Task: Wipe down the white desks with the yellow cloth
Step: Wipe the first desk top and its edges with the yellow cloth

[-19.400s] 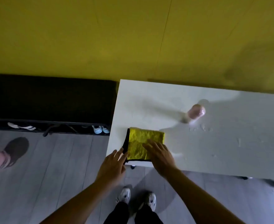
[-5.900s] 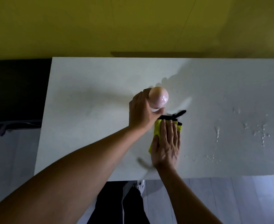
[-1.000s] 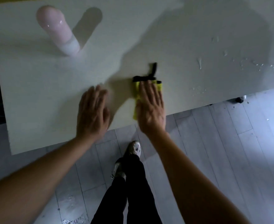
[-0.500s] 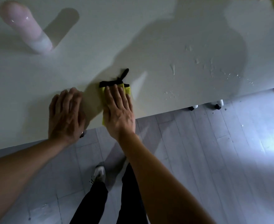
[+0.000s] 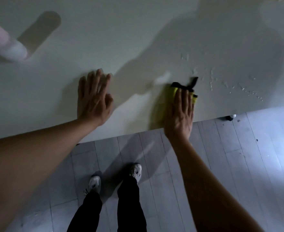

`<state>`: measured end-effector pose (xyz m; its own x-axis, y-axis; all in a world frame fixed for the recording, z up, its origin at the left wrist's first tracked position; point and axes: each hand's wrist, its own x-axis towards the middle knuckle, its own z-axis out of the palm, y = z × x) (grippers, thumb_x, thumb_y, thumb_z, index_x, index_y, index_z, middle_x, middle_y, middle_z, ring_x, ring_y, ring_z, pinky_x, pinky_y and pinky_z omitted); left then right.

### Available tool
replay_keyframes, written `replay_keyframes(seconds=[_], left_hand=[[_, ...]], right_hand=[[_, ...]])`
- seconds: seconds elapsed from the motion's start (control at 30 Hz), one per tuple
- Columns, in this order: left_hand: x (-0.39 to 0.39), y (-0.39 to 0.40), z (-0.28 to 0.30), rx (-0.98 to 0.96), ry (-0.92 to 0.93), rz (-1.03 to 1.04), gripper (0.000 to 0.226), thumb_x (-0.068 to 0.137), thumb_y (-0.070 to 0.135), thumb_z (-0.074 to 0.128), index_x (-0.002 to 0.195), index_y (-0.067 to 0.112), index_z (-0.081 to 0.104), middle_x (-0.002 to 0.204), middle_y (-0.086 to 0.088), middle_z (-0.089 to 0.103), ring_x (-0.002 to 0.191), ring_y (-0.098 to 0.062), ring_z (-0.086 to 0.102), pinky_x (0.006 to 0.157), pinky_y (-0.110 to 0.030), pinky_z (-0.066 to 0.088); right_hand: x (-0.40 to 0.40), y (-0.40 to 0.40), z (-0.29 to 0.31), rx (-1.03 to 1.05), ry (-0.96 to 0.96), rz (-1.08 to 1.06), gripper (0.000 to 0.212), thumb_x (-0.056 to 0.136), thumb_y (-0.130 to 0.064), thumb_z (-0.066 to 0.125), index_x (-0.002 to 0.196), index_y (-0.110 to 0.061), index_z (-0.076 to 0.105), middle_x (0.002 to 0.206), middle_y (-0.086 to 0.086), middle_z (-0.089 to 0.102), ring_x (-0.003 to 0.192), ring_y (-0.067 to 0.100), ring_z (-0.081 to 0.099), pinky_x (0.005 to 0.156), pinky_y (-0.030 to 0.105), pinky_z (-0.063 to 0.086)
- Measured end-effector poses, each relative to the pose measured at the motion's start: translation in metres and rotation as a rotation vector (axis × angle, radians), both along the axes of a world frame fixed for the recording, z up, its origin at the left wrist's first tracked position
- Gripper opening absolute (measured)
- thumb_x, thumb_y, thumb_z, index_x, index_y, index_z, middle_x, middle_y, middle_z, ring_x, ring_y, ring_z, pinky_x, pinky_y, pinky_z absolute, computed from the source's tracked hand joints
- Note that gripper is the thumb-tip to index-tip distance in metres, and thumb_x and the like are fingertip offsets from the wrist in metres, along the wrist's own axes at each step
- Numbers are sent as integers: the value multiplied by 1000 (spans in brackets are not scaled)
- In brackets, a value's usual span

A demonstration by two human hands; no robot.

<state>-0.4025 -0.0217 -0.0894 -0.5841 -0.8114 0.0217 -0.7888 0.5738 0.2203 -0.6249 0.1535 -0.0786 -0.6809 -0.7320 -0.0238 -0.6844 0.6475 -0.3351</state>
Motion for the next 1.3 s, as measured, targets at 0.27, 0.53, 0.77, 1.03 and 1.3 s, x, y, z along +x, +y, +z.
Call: replay_keyframes(seconds=[0.27,0.53,0.77,1.03,1.3], left_hand=[[0,1,1,-15,24,10,67,101,34,33,166,23,24,174,-9,16,160,-33,15,130,-53,6],[1,-1,-2,-18,66,63,71,98,32,33,165,10,23,173,-14,19,160,-32,18,130,-52,11],[0,-2,-5,-11,9,128,70,100,34,34,167,25,18,174,-14,12,161,-33,11,130,-53,1],[-1,-2,-6,-74,-46,97,71,104,42,25,165,6,20,172,-20,19,160,-36,16,130,-56,9],[0,-5,-7,-68,36,114,70,103,32,31,165,2,19,173,-16,19,160,-32,18,130,-54,13]], right_hand=[[60,-32,5,16,-51,77,62,107,-36,23,162,-18,2,170,5,-8,156,19,-12,127,47,7],[75,-49,1,-89,-72,441,58,105,-34,35,160,-20,24,169,4,13,157,19,3,128,44,7],[-58,-50,-1,-54,-12,-111,58,108,-34,25,162,-21,10,170,4,6,157,19,1,127,45,7],[71,-124,1,-36,-16,358,69,104,-34,37,162,-19,5,169,7,-2,156,22,-8,128,45,-1],[-4,-139,-6,-86,51,438,65,102,-33,43,161,-15,22,167,11,18,156,27,11,125,49,15]])
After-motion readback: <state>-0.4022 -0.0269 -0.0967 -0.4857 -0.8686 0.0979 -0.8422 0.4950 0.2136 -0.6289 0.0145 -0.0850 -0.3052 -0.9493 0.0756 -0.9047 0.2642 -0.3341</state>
